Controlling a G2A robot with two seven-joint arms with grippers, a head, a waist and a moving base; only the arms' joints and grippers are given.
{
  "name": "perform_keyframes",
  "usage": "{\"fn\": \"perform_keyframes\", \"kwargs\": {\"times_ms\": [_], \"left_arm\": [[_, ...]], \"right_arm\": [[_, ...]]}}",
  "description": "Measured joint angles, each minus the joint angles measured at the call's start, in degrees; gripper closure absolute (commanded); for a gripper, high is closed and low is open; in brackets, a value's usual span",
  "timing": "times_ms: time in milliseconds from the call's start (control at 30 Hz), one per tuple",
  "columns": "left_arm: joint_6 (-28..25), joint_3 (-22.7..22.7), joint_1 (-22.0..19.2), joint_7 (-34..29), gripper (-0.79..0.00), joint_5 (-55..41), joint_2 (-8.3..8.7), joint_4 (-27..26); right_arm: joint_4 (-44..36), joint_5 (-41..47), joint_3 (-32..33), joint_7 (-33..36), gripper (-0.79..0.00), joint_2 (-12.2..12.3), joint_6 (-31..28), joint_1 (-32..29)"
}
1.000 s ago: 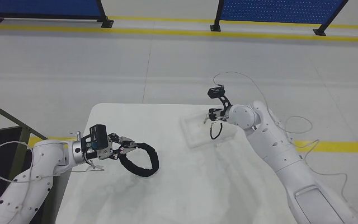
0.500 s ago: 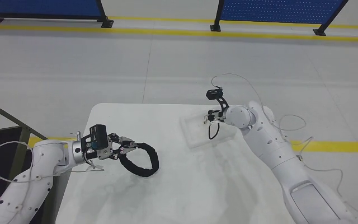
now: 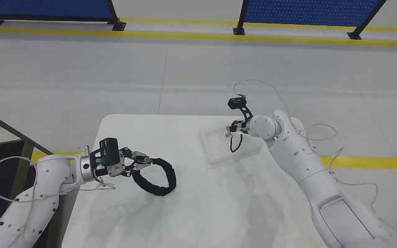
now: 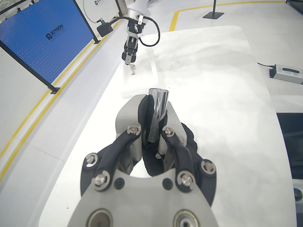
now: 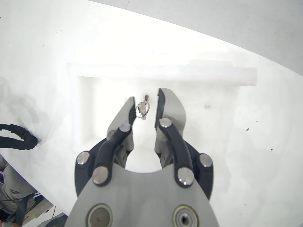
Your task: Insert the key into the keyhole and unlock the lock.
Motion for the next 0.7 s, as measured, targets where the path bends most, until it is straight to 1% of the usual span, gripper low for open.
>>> {"fn": "perform_keyframes", "kwargs": {"times_ms": [100,167,300,467,600,700], "left_arm": [[0.00,0.00,0.00,0.00,0.000,0.00,0.00,0.00],[0.00,0.00,0.00,0.00,0.000,0.00,0.00,0.00],[0.00,0.00,0.00,0.00,0.000,0.00,0.00,0.00],[0.00,0.00,0.00,0.00,0.000,0.00,0.00,0.00],[0.00,0.00,0.00,0.00,0.000,0.00,0.00,0.00],[0.00,0.00,0.00,0.00,0.000,0.00,0.00,0.00]], "right_arm": [[-0.25,-0.40,0.25,0.04,-0.385,0.09,-0.93,-0.13],[-0.30,-1.07,0.08,0.39,-0.400,0.14,-2.46,-0.17],[-0.17,-1.96,-0.40,1.09,-0.406,0.12,-5.93,-0.21],[1.21,-3.05,-1.34,2.01,-0.394,-0.26,-7.16,0.44],[3.05,-4.32,-2.91,1.83,-0.379,-0.93,-10.31,1.70],[4.92,-4.55,-4.02,1.66,-0.363,-1.61,-11.46,2.70]]}}
